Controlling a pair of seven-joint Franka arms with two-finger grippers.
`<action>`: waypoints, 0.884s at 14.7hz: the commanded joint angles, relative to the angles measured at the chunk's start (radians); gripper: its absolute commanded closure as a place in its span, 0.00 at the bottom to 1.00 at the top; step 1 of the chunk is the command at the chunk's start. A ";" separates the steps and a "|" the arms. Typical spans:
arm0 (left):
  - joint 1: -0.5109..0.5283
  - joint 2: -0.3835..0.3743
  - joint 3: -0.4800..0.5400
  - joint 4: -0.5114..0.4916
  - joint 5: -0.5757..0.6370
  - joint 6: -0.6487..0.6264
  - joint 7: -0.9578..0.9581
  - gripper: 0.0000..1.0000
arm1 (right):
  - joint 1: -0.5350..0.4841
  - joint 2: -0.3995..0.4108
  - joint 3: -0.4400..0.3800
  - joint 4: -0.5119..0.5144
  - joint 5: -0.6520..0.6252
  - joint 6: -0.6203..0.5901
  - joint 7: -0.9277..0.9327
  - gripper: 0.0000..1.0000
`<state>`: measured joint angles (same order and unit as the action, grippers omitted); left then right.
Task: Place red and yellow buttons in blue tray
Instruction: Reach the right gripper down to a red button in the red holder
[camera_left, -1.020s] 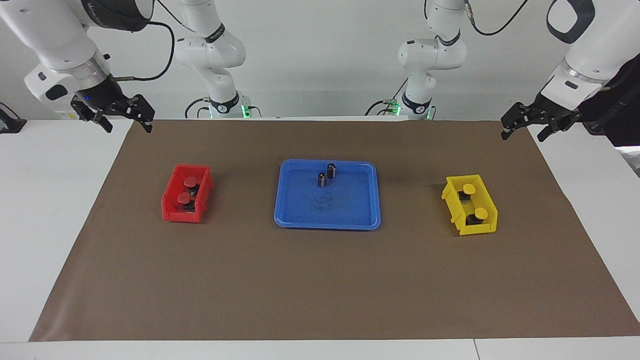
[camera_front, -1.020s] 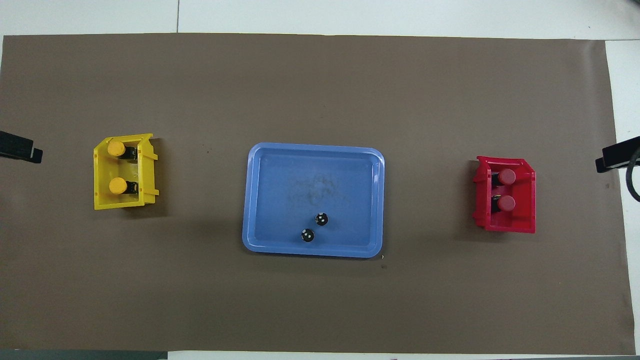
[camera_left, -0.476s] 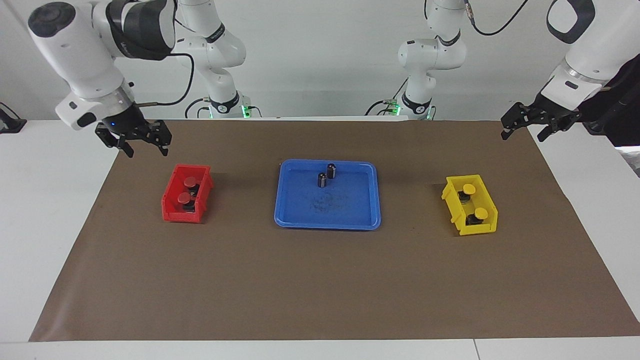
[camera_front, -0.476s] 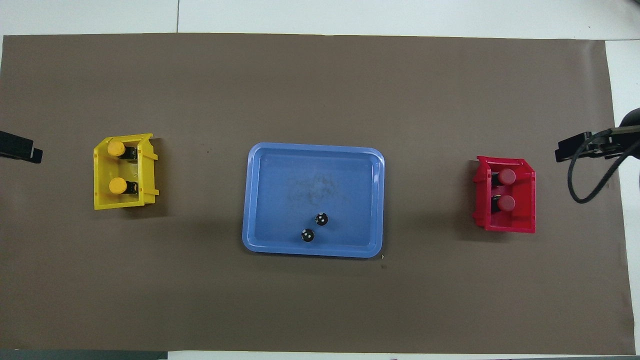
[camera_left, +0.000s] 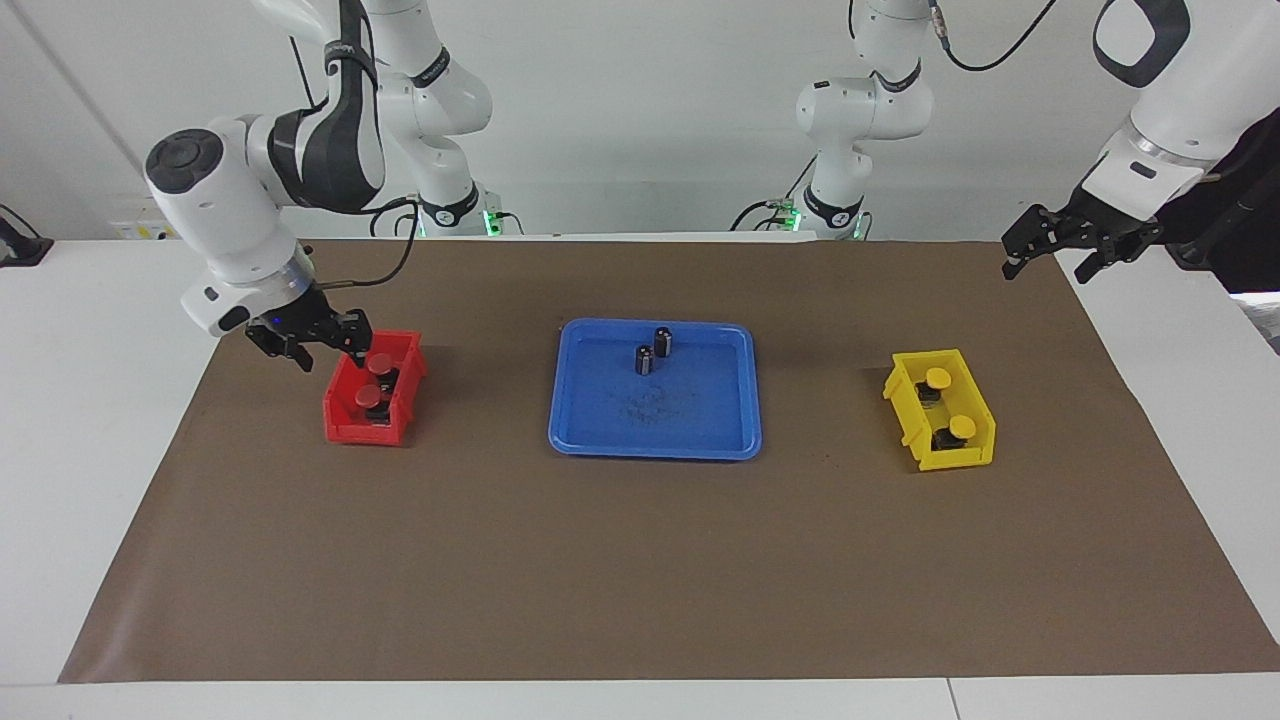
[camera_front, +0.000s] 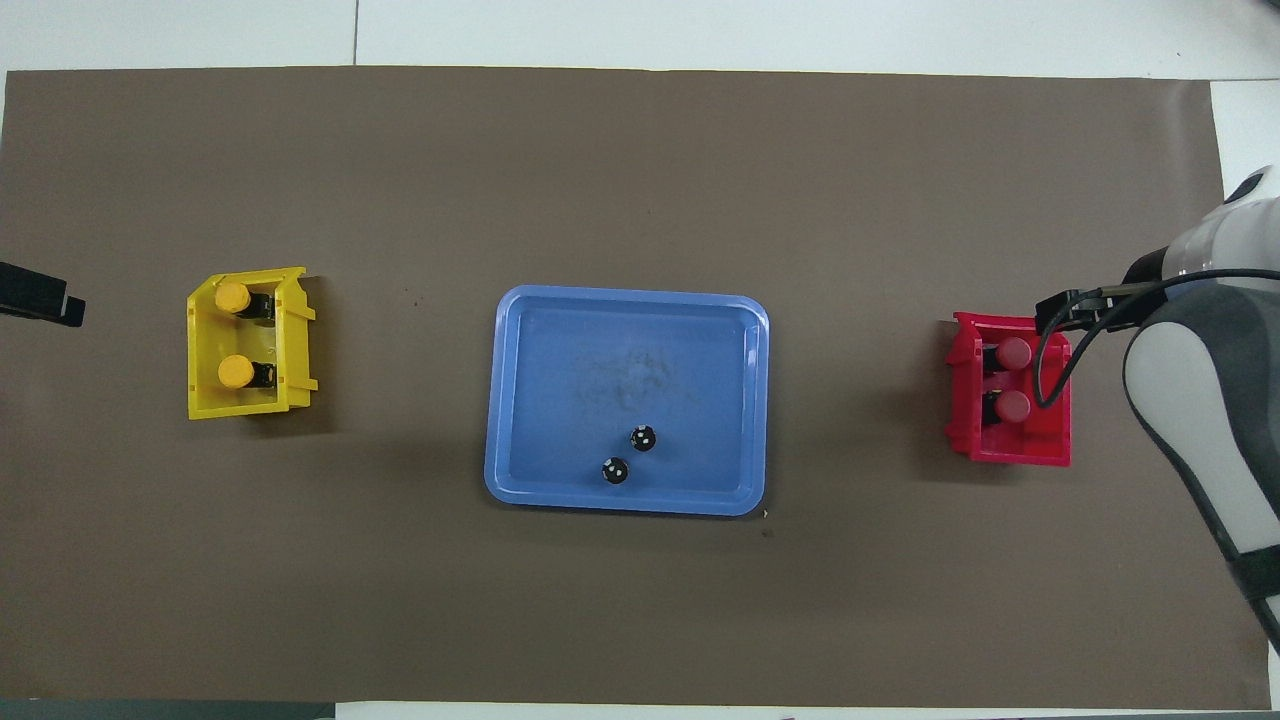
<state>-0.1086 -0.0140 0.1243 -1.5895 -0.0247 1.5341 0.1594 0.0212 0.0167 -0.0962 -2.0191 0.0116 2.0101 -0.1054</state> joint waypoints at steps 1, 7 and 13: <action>0.004 -0.020 -0.003 -0.017 0.015 -0.011 0.000 0.00 | -0.015 -0.030 0.004 -0.105 0.014 0.093 0.004 0.33; 0.004 -0.021 -0.003 -0.017 0.015 -0.011 0.000 0.00 | -0.001 0.008 0.003 -0.142 0.036 0.202 0.010 0.33; 0.004 -0.021 -0.003 -0.017 0.015 -0.011 0.002 0.00 | -0.003 0.006 0.003 -0.165 0.037 0.240 0.010 0.36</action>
<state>-0.1086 -0.0140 0.1243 -1.5895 -0.0247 1.5338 0.1594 0.0207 0.0329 -0.0972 -2.1622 0.0326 2.2210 -0.1054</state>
